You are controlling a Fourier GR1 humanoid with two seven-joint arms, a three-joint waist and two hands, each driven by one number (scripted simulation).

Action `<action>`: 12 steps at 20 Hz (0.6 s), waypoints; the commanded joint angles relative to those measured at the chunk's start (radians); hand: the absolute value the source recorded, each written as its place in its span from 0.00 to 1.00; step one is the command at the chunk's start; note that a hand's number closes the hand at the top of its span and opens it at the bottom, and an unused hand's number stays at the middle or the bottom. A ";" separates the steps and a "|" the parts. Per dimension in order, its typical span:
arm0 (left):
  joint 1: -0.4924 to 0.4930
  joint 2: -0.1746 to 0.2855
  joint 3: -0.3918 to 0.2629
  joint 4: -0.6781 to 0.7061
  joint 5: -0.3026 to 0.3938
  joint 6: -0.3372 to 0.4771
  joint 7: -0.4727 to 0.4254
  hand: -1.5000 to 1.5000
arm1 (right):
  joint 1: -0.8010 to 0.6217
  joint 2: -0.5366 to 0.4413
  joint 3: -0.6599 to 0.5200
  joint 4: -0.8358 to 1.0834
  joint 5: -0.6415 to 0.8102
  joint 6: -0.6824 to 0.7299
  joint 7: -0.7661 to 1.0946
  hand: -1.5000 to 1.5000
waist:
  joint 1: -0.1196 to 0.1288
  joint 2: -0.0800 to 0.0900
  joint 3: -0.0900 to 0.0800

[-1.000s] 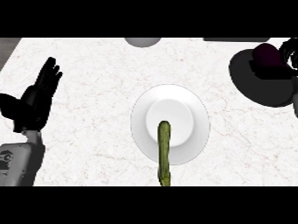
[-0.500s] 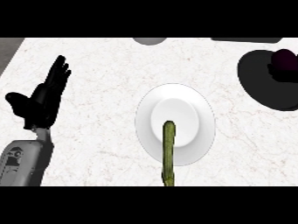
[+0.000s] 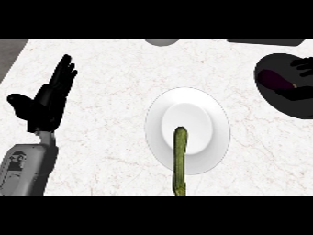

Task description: Pick the eggplant from the plate and place it in the pan

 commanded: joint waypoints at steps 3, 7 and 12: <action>0.028 -0.015 -0.015 -0.019 -0.012 0.012 0.003 0.50 | -0.008 -0.022 -0.032 0.067 -0.029 0.055 -0.080 0.00 | 0.002 -0.004 0.000; 0.032 -0.009 -0.004 -0.020 -0.002 0.002 -0.009 0.50 | 0.016 -0.019 -0.115 0.045 -0.117 0.040 -0.221 0.00 | -0.012 -0.007 0.000; 0.056 0.006 0.007 -0.026 -0.013 0.010 -0.008 0.50 | 0.023 -0.084 -0.242 0.055 -0.255 0.162 -0.291 0.00 | -0.041 -0.021 -0.002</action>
